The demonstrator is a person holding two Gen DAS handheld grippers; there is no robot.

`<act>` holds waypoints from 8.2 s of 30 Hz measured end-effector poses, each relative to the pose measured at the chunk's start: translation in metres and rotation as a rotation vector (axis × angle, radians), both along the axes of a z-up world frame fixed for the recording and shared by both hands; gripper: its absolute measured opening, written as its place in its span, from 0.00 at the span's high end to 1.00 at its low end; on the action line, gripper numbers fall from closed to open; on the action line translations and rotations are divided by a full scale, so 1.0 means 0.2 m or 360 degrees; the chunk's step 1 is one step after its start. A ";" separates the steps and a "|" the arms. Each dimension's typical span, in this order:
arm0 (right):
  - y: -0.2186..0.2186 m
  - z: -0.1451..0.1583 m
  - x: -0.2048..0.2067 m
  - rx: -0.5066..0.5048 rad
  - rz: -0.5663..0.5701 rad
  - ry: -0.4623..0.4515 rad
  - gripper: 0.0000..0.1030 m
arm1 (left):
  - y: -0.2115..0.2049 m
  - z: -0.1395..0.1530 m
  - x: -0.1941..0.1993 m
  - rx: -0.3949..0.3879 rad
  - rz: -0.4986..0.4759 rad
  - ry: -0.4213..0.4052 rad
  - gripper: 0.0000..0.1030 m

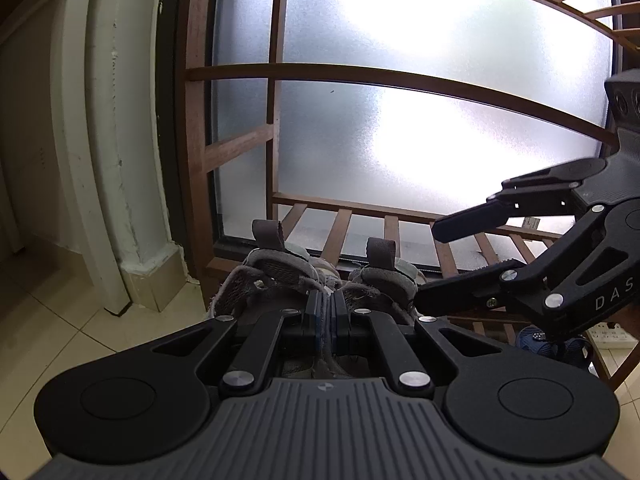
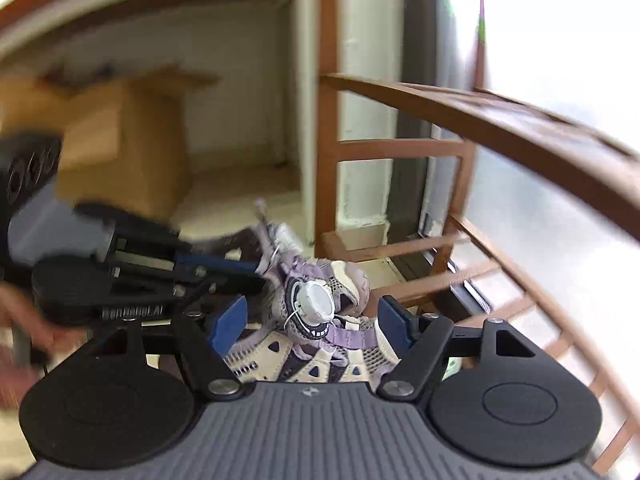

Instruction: Organize scattered shoes

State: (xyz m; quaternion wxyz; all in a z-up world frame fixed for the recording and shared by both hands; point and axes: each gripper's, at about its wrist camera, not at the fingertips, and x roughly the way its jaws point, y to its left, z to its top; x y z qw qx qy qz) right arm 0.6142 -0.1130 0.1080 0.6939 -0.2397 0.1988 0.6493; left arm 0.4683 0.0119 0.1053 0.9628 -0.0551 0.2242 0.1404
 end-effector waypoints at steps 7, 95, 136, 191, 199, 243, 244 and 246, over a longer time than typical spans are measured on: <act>0.16 0.05 -0.15 -0.0247 0.0387 -0.0608 0.27 | 0.01 -0.02 -0.02 -0.0028 0.0001 -0.0042 0.95; 0.44 -0.31 -0.63 -0.1366 0.1879 -0.2044 0.84 | -0.05 -0.13 -0.53 -0.0158 0.0027 0.0107 0.50; 0.51 -0.28 -0.60 -0.1306 0.1854 -0.1982 0.80 | -0.09 -0.20 -0.36 0.0293 -0.0212 0.0050 0.43; 0.51 -0.31 -0.63 -0.1519 0.2009 -0.2069 0.83 | -0.22 -0.34 -0.18 0.0314 -0.0133 -0.0384 0.91; 0.45 -0.20 -0.66 -0.1537 0.1963 -0.2236 0.84 | -0.27 -0.28 -0.17 0.0451 -0.0129 -0.0517 0.92; 0.37 0.17 -0.35 -0.0792 0.0594 -0.1836 0.22 | 0.25 -0.28 0.36 -0.0263 -0.0124 -0.0417 0.67; 0.35 0.17 -0.36 -0.0752 0.0552 -0.1786 0.22 | 0.25 -0.27 0.36 -0.0258 -0.0128 -0.0408 0.66; 0.31 0.14 -0.35 -0.0681 0.0494 -0.1697 0.22 | 0.25 -0.27 0.37 -0.0248 -0.0138 -0.0388 0.65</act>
